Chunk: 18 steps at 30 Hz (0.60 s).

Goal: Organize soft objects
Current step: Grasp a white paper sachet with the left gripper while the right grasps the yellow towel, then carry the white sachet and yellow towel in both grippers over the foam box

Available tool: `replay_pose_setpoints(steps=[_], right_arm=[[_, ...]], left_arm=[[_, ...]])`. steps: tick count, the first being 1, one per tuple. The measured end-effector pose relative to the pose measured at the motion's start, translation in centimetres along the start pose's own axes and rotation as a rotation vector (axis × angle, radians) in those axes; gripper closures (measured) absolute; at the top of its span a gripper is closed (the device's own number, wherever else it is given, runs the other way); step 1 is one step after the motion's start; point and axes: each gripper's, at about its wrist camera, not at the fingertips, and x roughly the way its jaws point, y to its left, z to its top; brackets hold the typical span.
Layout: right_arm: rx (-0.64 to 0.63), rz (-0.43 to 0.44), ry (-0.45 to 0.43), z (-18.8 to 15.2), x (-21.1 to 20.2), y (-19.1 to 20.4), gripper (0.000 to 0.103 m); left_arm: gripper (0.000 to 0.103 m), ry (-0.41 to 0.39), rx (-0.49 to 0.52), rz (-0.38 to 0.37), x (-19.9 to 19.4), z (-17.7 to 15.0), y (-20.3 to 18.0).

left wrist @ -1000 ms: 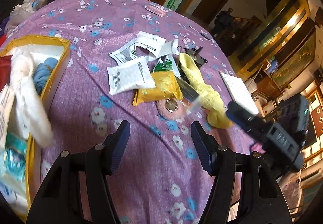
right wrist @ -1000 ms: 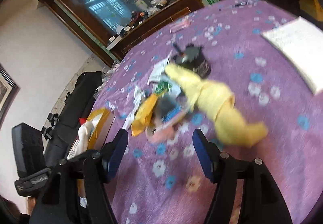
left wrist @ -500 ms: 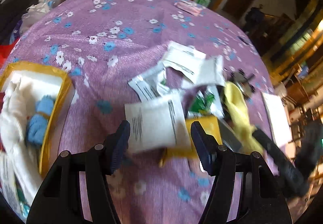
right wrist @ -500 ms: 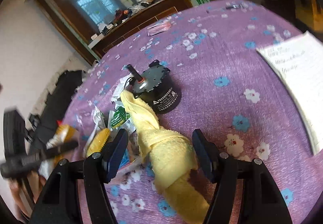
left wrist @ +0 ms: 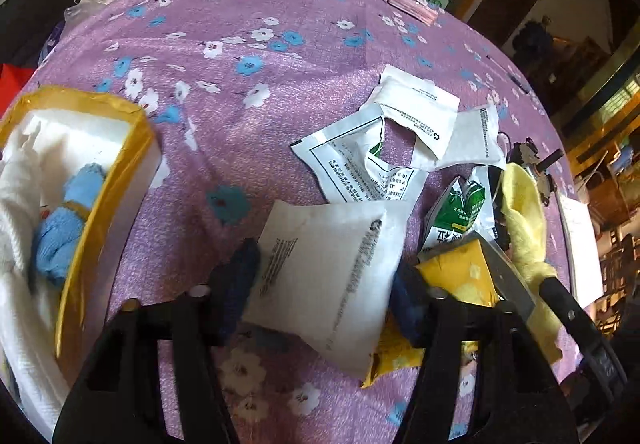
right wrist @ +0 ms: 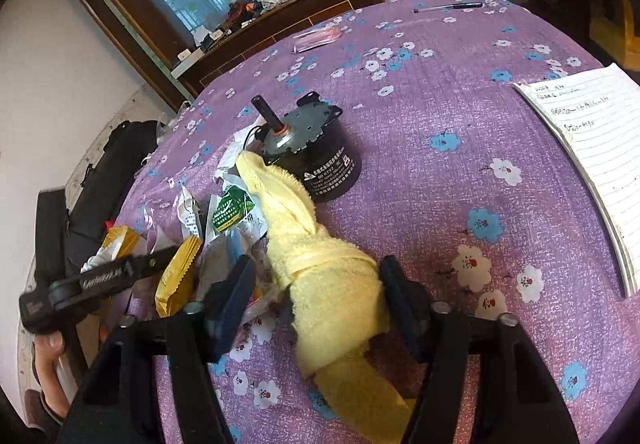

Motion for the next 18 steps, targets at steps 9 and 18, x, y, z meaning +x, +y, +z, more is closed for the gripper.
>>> replay_pose_setpoints(steps=[9,18], right_arm=[[-0.022,-0.005,-0.015,0.0,-0.4,0.2,0.07],[-0.039,0.046,-0.089,-0.3,-2.0,0.7,0.073]], left_arm=[[0.096,-0.032,-0.014,-0.03,-2.8,-1.3,0.8],[0.096,-0.048,0.002,-0.219,-8.5,-4.6,0.3]])
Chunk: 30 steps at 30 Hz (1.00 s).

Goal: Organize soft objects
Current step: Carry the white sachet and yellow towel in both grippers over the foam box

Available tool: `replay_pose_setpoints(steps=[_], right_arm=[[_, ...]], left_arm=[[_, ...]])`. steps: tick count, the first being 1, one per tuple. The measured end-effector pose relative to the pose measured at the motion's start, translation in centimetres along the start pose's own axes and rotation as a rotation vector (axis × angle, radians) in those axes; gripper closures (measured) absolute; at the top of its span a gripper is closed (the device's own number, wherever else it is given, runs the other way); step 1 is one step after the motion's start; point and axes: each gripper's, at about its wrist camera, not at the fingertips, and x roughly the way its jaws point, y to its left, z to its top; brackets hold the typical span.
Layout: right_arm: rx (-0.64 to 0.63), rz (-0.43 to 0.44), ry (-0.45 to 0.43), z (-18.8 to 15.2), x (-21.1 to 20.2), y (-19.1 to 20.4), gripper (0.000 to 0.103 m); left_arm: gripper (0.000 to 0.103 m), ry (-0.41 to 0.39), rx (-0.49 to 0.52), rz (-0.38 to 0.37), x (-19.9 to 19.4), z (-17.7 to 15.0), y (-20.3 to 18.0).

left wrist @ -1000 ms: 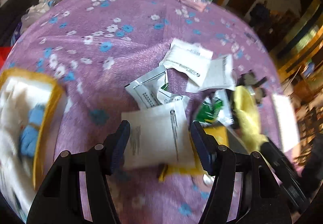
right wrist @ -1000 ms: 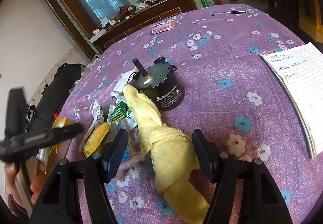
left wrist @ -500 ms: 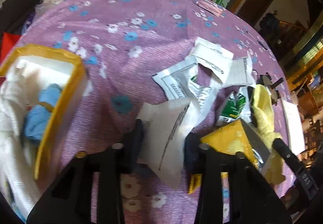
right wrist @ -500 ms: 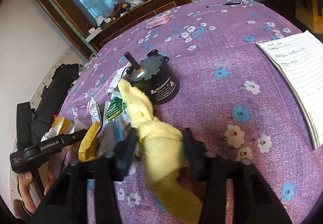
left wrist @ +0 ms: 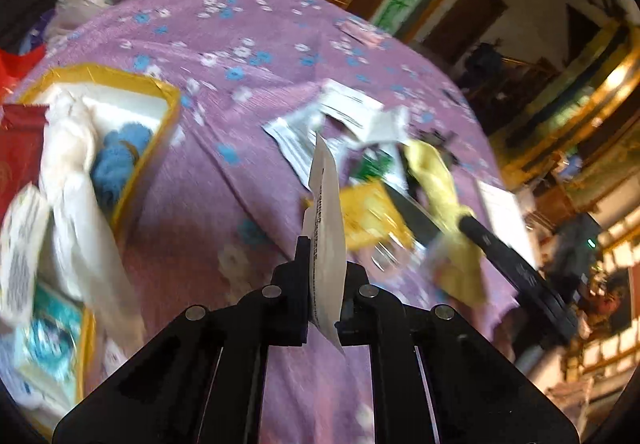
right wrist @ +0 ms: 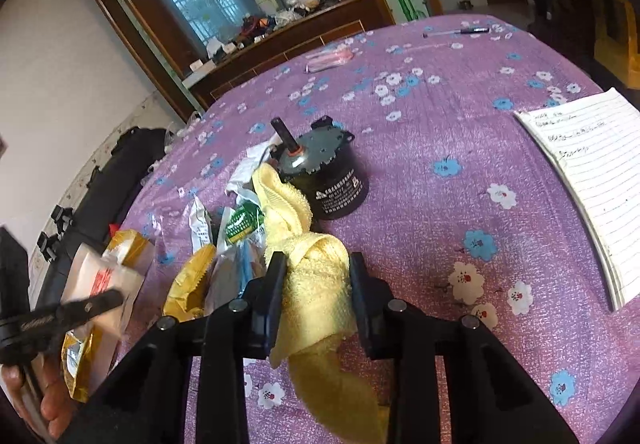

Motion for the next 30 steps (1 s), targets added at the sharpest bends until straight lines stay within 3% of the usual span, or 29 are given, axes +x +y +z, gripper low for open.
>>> replay_pose_setpoints(steps=[2,6,9,12,15,19,24,30], right_arm=[[0.017,0.002,-0.046,-0.5,-1.4,0.0,0.073],[0.086,-0.089,-0.105,-2.7,-3.9,-0.1,0.073],[0.126,-0.108,-0.169,-3.6,-6.5,0.9,0.073],[0.106,-0.091,-0.259,-3.3,-9.3,3.1,0.073],[0.065,0.008,-0.283,-2.8,-10.3,6.5,0.073],[-0.005,0.151,-0.234,-2.0,-8.6,11.9,0.073],[-0.064,0.288,-0.104,-2.1,-3.6,17.6,0.073],[-0.149,0.316,-0.02,-1.6,1.2,22.5,0.073]], left_arm=[[0.096,0.006,0.019,-0.011,-0.9,-1.1,-0.4],[0.096,0.01,0.05,-0.083,-2.8,-3.3,-0.9],[0.096,0.025,0.048,-0.123,-4.0,-4.1,-0.4],[0.096,-0.013,0.03,-0.161,-6.6,-4.0,1.1],[0.096,-0.061,0.002,-0.183,-9.5,-3.5,3.0],[0.096,-0.135,-0.05,-0.156,-13.3,-2.4,6.7],[0.096,-0.189,-0.122,-0.126,-16.0,-1.2,11.4],[0.096,-0.212,-0.166,-0.065,-16.5,0.8,15.4]])
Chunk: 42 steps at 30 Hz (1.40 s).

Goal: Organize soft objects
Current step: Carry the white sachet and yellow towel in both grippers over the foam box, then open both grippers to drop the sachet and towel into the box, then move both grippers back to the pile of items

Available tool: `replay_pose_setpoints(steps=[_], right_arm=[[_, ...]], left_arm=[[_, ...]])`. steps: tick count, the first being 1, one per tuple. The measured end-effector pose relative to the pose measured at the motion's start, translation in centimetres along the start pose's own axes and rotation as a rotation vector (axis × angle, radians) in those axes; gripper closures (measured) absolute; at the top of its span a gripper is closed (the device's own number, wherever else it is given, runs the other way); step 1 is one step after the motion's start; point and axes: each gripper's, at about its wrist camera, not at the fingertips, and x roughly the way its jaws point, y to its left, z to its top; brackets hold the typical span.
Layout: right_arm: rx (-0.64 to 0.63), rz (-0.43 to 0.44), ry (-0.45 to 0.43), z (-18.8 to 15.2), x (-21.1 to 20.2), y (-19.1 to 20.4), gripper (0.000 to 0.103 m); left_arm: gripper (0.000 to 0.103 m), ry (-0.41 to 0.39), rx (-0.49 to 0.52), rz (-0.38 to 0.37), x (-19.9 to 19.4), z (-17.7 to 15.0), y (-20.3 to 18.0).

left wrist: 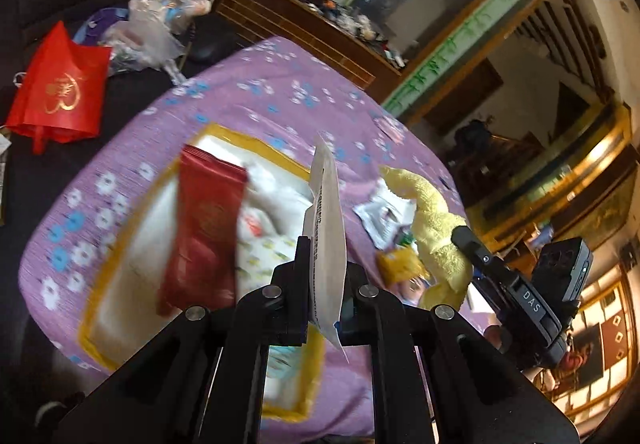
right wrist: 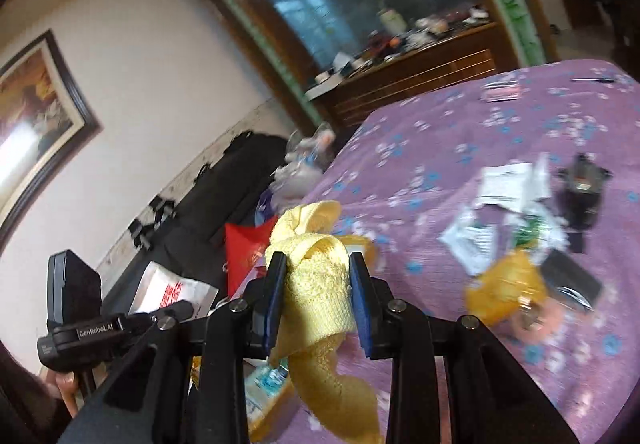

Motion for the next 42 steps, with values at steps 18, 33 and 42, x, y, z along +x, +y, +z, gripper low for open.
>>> replay_pose_setpoints(steps=[18,33,42], right_arm=[[-0.164,-0.075,0.226,-0.4,14.1,1.5,0.069],[-0.141,0.02,0.129,0.7,8.5,3.3,0.048],[-0.113,0.067,0.081,-0.4,1.1,0.4,0.047]], left_arm=[[0.095,0.06,0.025,0.289,9.4,2.0,4.3],[0.041,0.011,0.015,0.267,6.5,0.1,1.7],[0.041,-0.071,0.13,0.293,3.0,-2.6,-6.1]])
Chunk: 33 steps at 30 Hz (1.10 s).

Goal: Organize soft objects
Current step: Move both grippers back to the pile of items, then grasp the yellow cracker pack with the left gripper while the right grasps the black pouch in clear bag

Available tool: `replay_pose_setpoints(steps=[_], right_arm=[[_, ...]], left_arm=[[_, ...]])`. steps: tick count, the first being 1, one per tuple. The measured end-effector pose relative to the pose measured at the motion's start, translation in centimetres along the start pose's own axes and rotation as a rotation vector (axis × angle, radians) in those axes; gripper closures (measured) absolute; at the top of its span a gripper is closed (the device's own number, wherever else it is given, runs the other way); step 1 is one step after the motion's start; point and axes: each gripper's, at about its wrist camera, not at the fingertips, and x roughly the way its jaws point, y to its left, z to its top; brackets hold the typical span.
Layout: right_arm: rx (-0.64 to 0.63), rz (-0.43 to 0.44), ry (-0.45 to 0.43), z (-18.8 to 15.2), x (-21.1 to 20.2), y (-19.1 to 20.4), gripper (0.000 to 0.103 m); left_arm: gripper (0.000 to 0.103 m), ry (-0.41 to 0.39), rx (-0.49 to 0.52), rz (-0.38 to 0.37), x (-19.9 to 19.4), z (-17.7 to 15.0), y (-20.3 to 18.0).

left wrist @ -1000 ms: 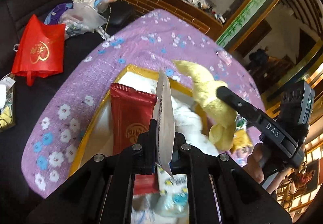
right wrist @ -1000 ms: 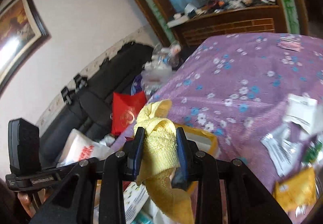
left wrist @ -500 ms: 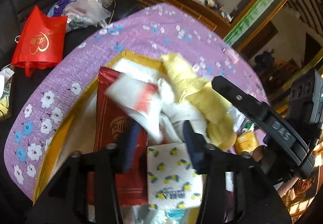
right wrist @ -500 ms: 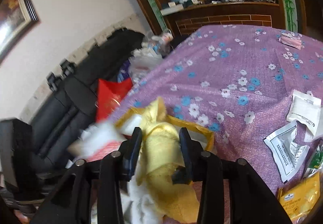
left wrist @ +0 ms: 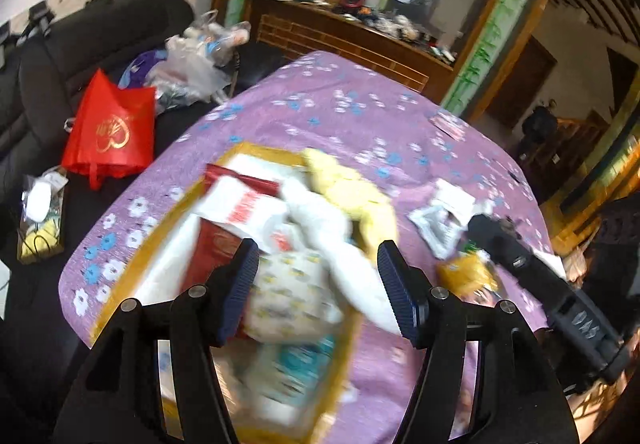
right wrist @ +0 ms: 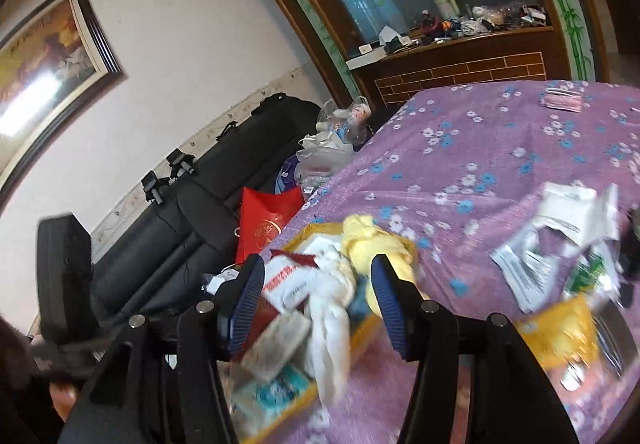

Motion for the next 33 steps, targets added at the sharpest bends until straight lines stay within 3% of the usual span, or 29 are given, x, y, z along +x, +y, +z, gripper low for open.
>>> replay_pose_setpoints(steps=[5,8,12,16,21,26,33], right_arm=[[0.049,-0.018,-0.002,-1.5,-4.1,-3.3,0.045],[0.071,-0.04,-0.009,-2.8,-6.3,-5.2,0.036],[0.159,-0.066,-0.01,-4.7,-8.4,-8.2,0.036],[0.226,-0.117,-0.009,-5.9,-9.9,-10.7,0.036],[0.241,-0.158,-0.016,-6.4,-11.0,-11.8,0.036],[0.265,-0.197,-0.014,-7.0,-11.4,-12.5,0.036],[0.304,-0.248,0.009,-6.9,-11.2,-14.5,0.036]], left_arm=[[0.041,0.064,0.075,-0.143,-0.1,-2.2,-6.2],[0.041,0.126,0.132,-0.201,0.8,-3.8,-9.3],[0.041,0.206,0.146,-0.226,2.0,-4.9,-12.3],[0.041,0.207,0.193,-0.221,1.9,-5.9,-14.3],[0.041,0.208,0.159,-0.253,2.6,-6.4,-13.4],[0.041,0.261,0.097,-0.226,4.6,-6.5,-11.8],[0.041,0.273,0.103,-0.239,5.9,-6.4,-12.0]])
